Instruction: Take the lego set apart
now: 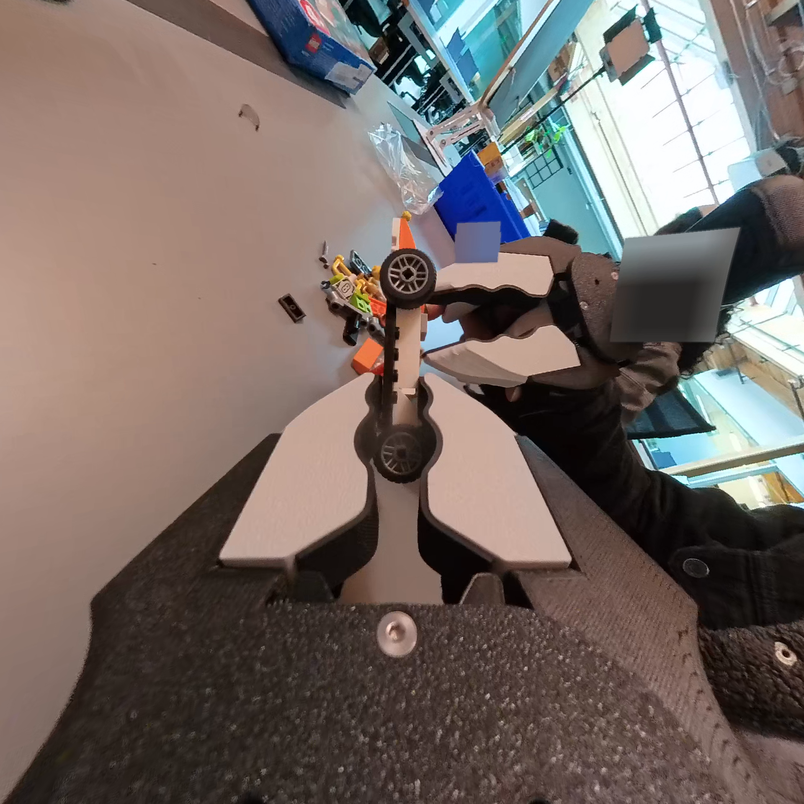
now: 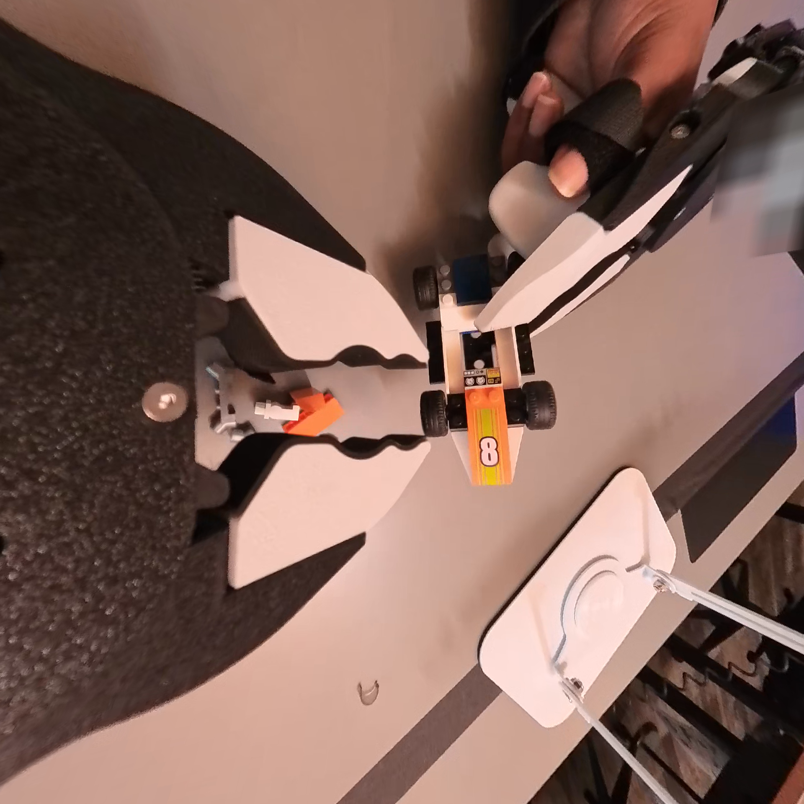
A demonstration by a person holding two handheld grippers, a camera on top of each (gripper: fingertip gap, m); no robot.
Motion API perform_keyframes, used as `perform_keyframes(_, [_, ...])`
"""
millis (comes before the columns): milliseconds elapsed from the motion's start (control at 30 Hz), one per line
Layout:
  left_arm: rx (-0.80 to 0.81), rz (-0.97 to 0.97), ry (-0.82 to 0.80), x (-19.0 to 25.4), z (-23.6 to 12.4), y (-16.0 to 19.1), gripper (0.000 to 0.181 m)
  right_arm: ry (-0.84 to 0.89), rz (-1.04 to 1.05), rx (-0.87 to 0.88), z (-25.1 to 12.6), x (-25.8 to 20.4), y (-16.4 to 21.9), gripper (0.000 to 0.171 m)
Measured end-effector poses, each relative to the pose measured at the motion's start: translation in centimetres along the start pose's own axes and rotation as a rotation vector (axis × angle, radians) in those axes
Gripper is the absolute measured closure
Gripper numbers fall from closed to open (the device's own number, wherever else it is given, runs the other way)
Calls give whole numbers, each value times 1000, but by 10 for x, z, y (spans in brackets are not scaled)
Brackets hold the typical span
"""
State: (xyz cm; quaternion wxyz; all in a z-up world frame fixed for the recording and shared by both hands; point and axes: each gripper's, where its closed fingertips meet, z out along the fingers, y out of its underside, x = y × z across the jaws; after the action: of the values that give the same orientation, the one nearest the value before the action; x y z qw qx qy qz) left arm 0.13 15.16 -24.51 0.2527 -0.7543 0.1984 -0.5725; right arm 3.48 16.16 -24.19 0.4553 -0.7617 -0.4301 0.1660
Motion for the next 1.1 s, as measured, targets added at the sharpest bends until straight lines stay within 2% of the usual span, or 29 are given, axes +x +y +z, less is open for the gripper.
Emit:
perform_keyframes(133, [-16,-15,74,11,1,2,166,14,-6,35,1,1,-4,143])
perform_keyframes(267, [-20,-23,94,13,1,3,166,53,-73,43,-1,2,-7,149])
perform_keyframes(567, [-5,-64,161,18,-3,-1,166,98,-137,85,-4,2,-17,149])
perform_keyframes(733, [-132,47,198,27,-7,13,155,123,-289,100,-9,-4,-22,150])
perform_keyframes(867, [-183,132,191,29,-7,21,161,95,-426,113,-7,-21,-24,150])
perform_keyframes(967, [-196,179,120,22,-5,23,169,88,-441,108,-5,-26,-24,150])
perform_keyframes(1100, [-157,134,22,12,-3,15,170,150,-439,114,-6,-20,-29,150])
